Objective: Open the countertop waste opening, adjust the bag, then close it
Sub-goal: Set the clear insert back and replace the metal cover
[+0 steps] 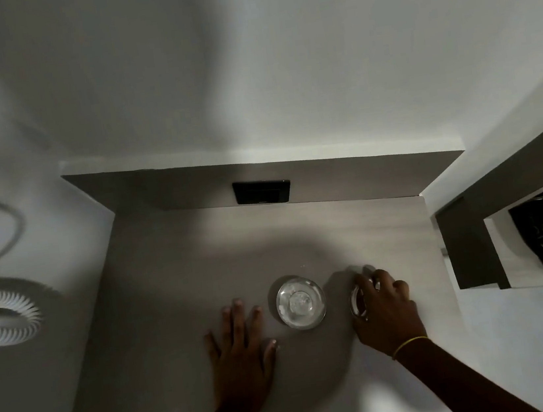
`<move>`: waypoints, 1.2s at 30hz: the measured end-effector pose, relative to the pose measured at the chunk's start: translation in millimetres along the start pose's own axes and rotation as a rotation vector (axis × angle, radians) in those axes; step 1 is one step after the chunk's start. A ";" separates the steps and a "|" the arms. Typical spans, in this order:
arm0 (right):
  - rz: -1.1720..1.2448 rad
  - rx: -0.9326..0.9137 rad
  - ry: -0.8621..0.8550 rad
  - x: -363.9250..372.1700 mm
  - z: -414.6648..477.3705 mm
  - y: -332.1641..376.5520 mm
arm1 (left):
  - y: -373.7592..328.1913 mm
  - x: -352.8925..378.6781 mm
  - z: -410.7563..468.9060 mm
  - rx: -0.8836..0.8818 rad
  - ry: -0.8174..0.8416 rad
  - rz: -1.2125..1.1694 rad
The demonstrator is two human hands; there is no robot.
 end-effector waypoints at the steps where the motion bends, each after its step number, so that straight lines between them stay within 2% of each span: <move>1: -0.019 0.001 0.003 1.7 -0.7 1.2 | 1.3 2.3 -1.6 0.000 -0.010 -0.002; 7: -0.017 -0.015 -0.027 -12.0 0.5 13.6 | -2.2 1.5 4.2 0.004 -0.043 0.005; 12: 0.064 -0.181 -0.070 -6.6 -5.6 62.1 | -0.7 4.5 3.3 -0.003 -0.041 0.021; 18: -0.008 -0.289 0.032 16.9 -5.5 111.7 | 1.1 6.0 2.1 0.002 -0.067 0.010; 36: -0.122 -0.330 0.093 43.7 7.8 113.7 | -1.2 2.3 -0.1 -0.005 -0.069 0.033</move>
Point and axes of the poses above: each hand's wrist, its own z-axis towards the middle knuckle, its own x-axis out of the palm, y = z × x, the point moved 2 cm from there along z, towards the middle knuckle, and after that the axes turned 12 degrees about z, right-handed, at the moved point
